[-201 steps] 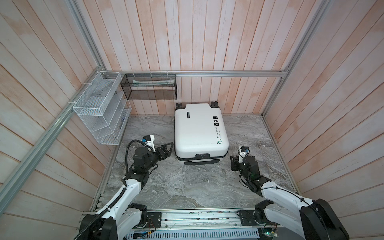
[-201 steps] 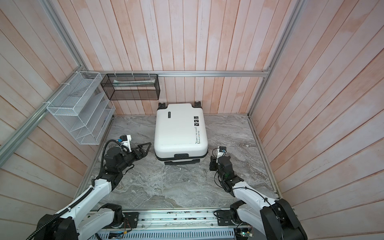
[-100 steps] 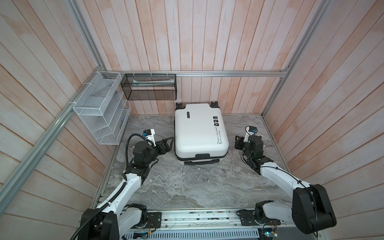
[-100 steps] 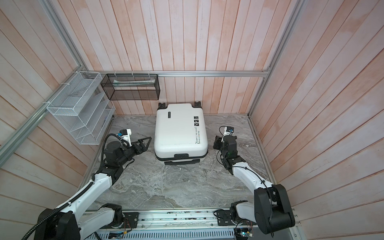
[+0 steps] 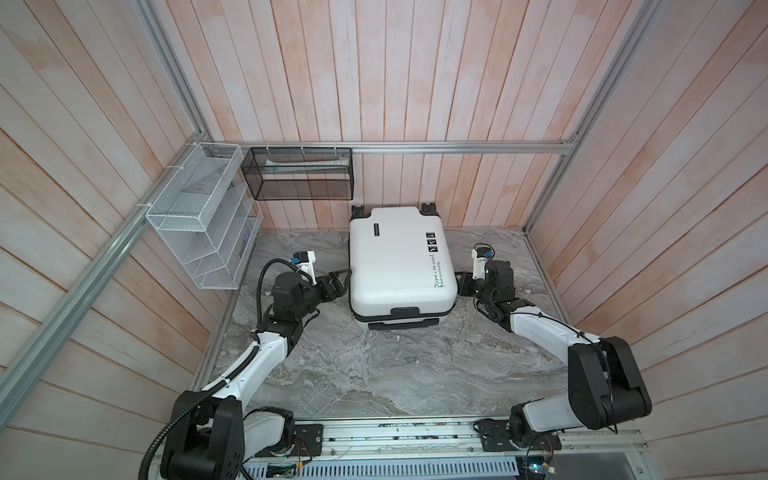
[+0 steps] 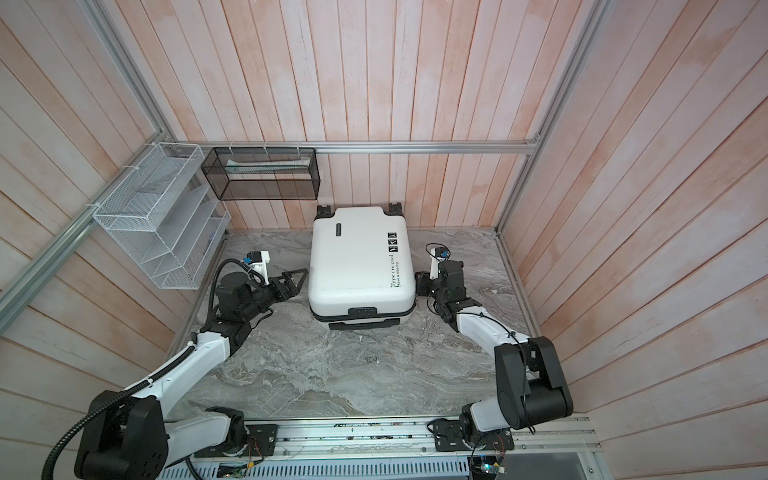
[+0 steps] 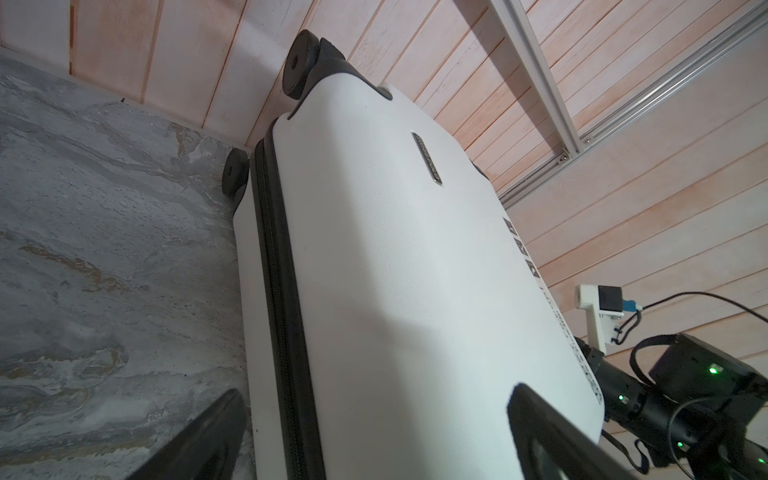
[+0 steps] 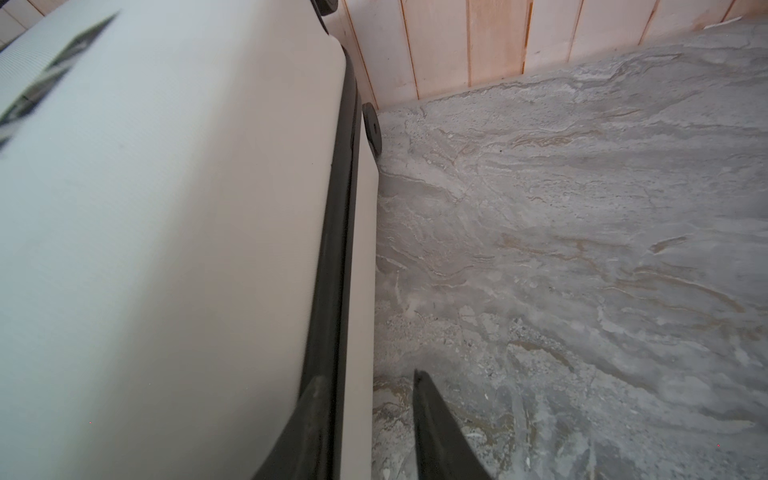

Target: Pack the luggage

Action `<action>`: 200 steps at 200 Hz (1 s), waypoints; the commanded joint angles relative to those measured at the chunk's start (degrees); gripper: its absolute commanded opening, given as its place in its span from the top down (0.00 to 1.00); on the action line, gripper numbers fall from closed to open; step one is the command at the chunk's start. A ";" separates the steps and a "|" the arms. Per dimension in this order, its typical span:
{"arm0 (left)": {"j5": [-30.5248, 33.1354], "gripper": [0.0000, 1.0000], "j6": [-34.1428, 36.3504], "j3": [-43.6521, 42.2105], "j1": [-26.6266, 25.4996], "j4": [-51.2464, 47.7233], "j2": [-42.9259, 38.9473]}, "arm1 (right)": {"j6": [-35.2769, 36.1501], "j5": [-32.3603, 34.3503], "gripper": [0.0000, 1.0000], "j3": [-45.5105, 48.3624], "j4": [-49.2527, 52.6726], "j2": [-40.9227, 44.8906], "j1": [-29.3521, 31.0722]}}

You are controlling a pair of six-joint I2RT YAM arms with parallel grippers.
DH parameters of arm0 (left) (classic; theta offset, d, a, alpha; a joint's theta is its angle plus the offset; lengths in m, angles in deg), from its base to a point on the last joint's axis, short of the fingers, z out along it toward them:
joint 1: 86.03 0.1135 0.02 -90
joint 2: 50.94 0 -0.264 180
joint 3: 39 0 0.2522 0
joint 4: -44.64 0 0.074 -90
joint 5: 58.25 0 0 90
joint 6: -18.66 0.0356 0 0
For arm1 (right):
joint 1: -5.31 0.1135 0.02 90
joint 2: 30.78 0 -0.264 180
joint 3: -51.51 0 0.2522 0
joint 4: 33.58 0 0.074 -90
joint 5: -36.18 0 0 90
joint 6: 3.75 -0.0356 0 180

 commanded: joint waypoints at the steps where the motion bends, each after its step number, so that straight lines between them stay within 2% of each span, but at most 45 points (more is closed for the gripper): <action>1: -0.97 0.00 1.29 1.91 -0.18 1.40 0.96 | 0.33 -1.68 0.66 -1.28 0.97 -0.25 1.58; 77: -0.62 0.00 1.96 2.20 -0.09 1.84 1.36 | -0.20 0.01 0.68 -1.63 0.99 -0.85 5.82; 115: -0.44 0.00 2.01 2.36 -0.06 1.68 1.11 | 0.54 1.57 0.68 -1.67 2.19 -0.38 5.95; 170: 0.27 0.00 1.53 2.11 -0.09 1.47 0.17 | 0.46 5.05 0.66 2.39 6.13 10.07 3.36; 200: -0.09 0.00 1.02 2.10 -0.04 1.67 -0.52 | 0.62 6.55 0.61 4.90 9.40 16.33 2.55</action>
